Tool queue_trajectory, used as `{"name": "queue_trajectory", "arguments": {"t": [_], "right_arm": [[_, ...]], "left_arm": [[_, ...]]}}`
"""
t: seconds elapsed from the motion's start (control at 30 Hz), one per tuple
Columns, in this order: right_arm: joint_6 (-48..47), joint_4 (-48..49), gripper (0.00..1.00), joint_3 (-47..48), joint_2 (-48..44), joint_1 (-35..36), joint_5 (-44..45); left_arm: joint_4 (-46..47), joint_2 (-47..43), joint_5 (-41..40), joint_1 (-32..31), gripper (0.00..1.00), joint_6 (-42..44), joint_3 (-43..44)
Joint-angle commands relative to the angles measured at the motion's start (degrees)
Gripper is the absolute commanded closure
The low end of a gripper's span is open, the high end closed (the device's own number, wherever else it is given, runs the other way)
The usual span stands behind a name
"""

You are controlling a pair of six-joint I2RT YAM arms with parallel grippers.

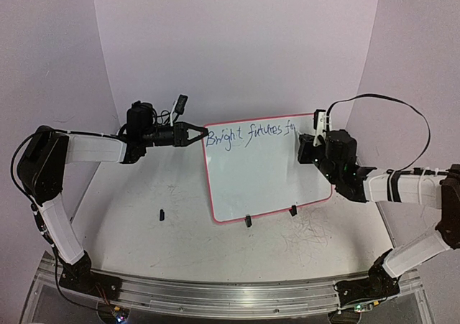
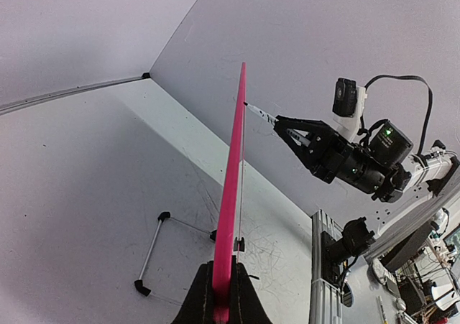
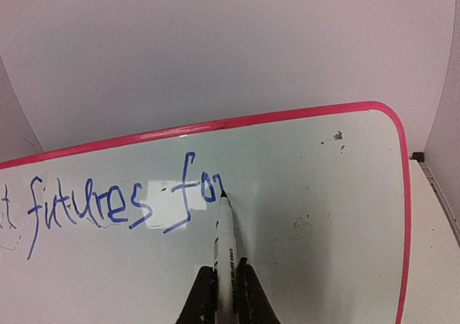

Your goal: Write a sentence on the whiteboard

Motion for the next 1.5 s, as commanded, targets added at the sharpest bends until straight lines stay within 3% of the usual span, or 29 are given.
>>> {"name": "queue_trajectory", "arguments": {"t": [0.0, 1.07, 1.27, 1.47], "right_arm": [[1.1, -0.8, 1.0, -1.3, -2.3, 0.2, -0.1], [1.3, 1.5, 1.0, 3.3, 1.7, 0.2, 5.7], [1.6, 0.1, 1.0, 2.3, -6.9, 0.1, -0.1], [-0.4, -5.9, 1.0, -3.0, -16.9, -0.2, 4.1]], "left_arm": [[-4.2, -0.2, 2.6, -2.8, 1.0, 3.1, 0.9], [-4.2, -0.4, 2.5, -2.8, 1.0, 3.2, 0.8], [-4.4, 0.1, 2.0, -2.7, 1.0, 3.8, 0.6], [-4.7, 0.0, 1.8, -2.7, 1.0, 3.9, 0.6]]}}
